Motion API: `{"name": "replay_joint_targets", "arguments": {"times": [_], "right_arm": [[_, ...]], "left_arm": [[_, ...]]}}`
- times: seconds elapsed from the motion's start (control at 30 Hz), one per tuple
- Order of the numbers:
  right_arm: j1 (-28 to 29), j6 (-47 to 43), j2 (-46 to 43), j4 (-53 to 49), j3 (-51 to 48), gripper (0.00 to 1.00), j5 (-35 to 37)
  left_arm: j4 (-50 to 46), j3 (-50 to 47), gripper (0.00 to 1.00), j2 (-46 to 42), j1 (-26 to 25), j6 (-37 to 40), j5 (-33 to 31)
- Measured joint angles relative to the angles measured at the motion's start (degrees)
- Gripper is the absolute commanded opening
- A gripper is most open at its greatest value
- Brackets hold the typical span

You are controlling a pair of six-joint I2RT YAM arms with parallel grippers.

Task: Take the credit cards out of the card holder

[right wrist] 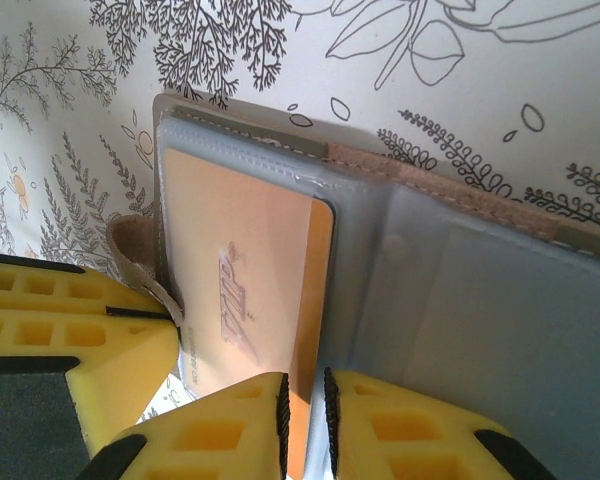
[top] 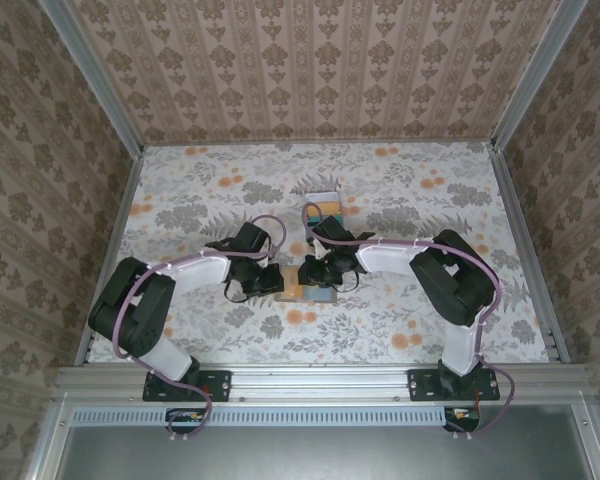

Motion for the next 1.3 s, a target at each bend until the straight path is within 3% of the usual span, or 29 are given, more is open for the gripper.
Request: {"name": "replay_joint_targets", "arguments": {"times": [0.27,0.43,0.67,1.1,1.17,1.3], "right_arm": [[0.00,0.63,0.61,0.66,0.02,0.18,-0.66],[-0.09,1.42,0.79,1.01,0.02,0.00,-0.87],[-0.28,1.68,0.57,1.46,-0.46,0.00,-0.87],[-1.81,1.73,-3.04,2.60,-5.11,0.00,-0.87],[-1.81,1.81,-3.06,2.99,-5.29,0.09,-0.90],[-1.81,3.45,-3.04,4.72,-5.70,0.17,-1.29]], "left_arm": [[0.31,-0.13,0.09,0.00,-0.07,-0.04,0.02],[0.26,-0.22,0.08,0.00,-0.07,-0.07,0.00],[0.09,-0.22,0.00,0.00,-0.07,-0.33,-0.24],[0.15,-0.24,0.00,0.00,-0.07,-0.48,-0.26],[0.15,-0.24,0.00,0.00,-0.07,-0.48,-0.26],[0.17,-0.24,0.00,0.00,-0.13,-0.52,-0.26]]}}
